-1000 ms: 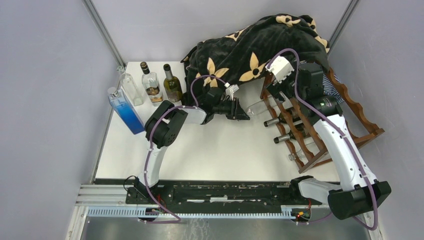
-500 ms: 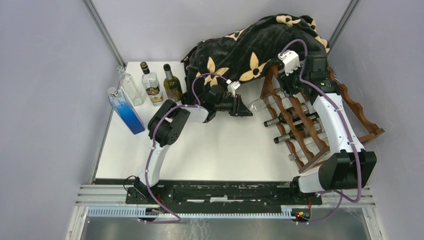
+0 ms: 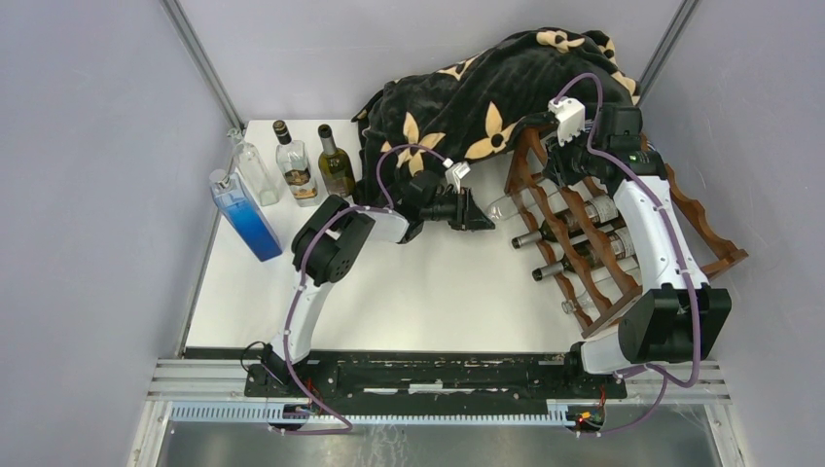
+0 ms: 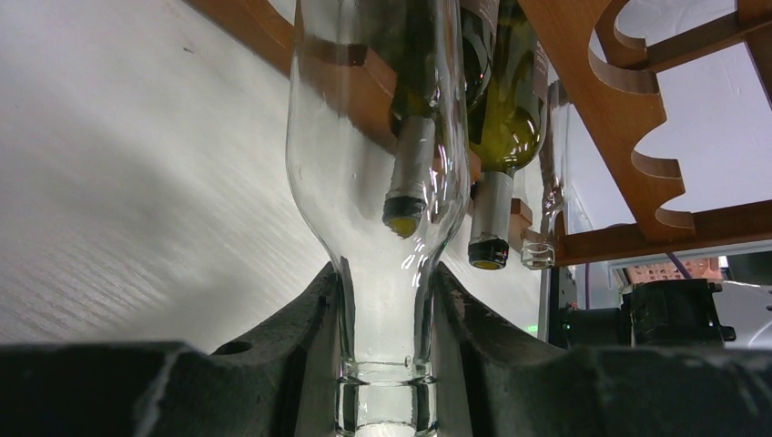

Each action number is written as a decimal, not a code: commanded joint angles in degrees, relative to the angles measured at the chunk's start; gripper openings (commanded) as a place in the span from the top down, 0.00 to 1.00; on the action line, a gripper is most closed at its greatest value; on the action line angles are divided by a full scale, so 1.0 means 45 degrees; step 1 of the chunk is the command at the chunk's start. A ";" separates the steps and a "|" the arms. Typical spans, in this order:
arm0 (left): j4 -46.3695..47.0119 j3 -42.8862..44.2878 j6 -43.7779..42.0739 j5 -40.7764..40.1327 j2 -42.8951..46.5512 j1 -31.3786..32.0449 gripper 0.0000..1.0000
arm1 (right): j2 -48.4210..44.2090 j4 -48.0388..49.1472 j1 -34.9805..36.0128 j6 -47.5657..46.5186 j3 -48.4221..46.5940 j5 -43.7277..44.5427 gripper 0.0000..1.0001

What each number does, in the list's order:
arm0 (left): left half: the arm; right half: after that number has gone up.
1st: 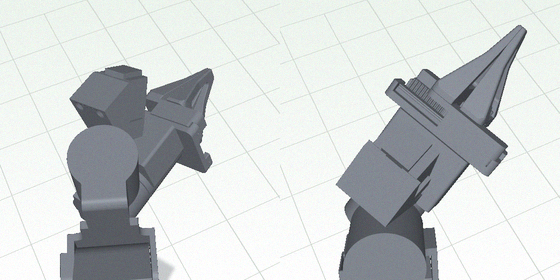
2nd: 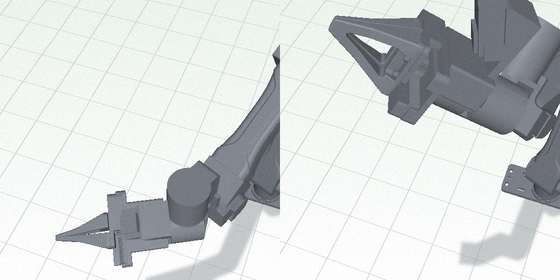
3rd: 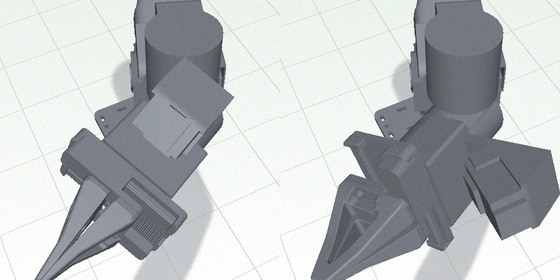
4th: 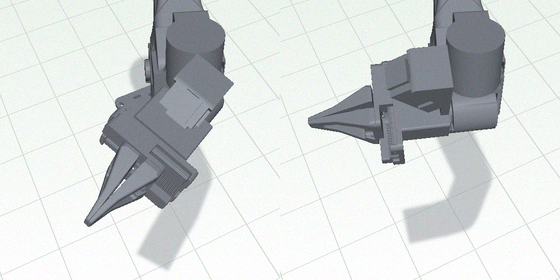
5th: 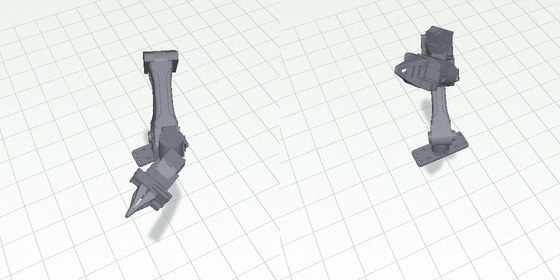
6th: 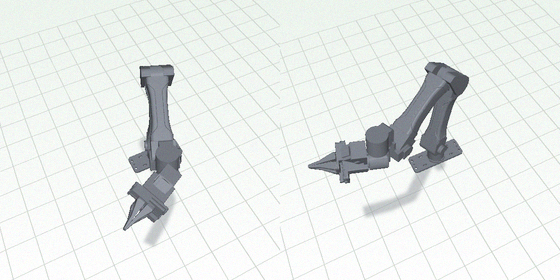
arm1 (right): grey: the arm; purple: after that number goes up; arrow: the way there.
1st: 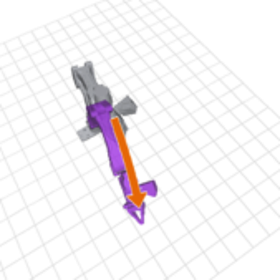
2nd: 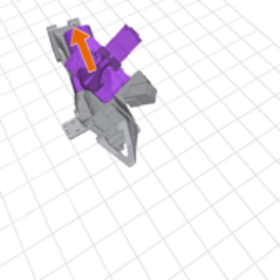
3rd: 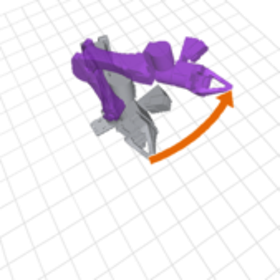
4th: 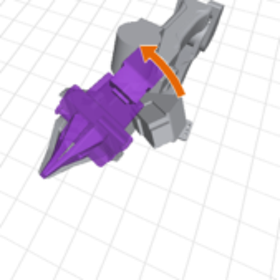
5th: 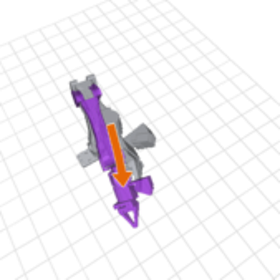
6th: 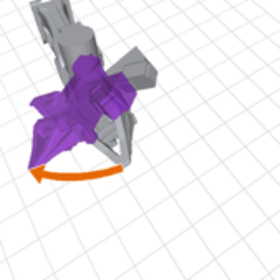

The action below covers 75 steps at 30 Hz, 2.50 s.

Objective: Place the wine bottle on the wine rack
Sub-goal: Place the wine bottle in the wine rack.

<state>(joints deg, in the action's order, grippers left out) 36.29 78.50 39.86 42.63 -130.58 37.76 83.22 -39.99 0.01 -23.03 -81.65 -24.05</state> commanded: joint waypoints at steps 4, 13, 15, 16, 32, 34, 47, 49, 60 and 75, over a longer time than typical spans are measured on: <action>0.2328 -0.0248 0.0655 -0.0386 0.1030 0.0398 0.98 | -0.0248 -0.0583 0.0512 0.0444 -0.0489 -0.2547 0.91; 0.2636 -0.0082 0.0992 -0.1212 0.0904 0.0686 0.98 | -0.0355 -0.0840 0.1367 0.0642 -0.0644 -0.2732 0.93; 0.2735 -0.0059 0.1094 -0.1329 0.0894 0.0691 0.98 | -0.0367 -0.0831 0.1536 0.0701 -0.0662 -0.2721 0.93; 0.2736 -0.0061 0.1117 -0.1427 0.0884 0.0691 0.98 | -0.0368 -0.0823 0.1605 0.0739 -0.0665 -0.2715 0.93; 0.2605 0.0187 0.1670 -0.2121 0.0622 0.0701 0.98 | -0.0256 -0.0696 0.3191 0.0937 -0.0869 -0.2539 0.94; 0.2319 0.0332 0.1670 -0.2218 0.0575 0.0716 0.98 | -0.0239 -0.0697 0.3280 0.0936 -0.0898 -0.2529 0.94; 0.0892 0.2219 0.2582 -0.2426 -0.0472 0.0880 0.98 | -0.0135 -0.0582 0.3527 0.0937 -0.0880 -0.2488 0.94; 0.0432 0.2744 0.2644 -0.2161 -0.0776 0.0940 0.98 | -0.0134 -0.0569 0.3522 0.0937 -0.0880 -0.2502 0.94; -0.0792 0.3044 0.2515 -0.2246 -0.1058 0.1004 0.71 | -0.0133 -0.0520 0.3527 0.0937 -0.0806 -0.2513 0.93; -0.1963 0.2782 0.1704 -0.2700 -0.0571 0.1043 0.39 | -0.0168 -0.0486 0.3533 0.0898 -0.0782 -0.2495 0.92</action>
<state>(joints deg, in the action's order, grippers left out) 27.62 88.51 48.42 31.14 -135.41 40.93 82.78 -44.18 12.16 -19.84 -83.02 -23.05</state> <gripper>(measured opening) 0.578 0.319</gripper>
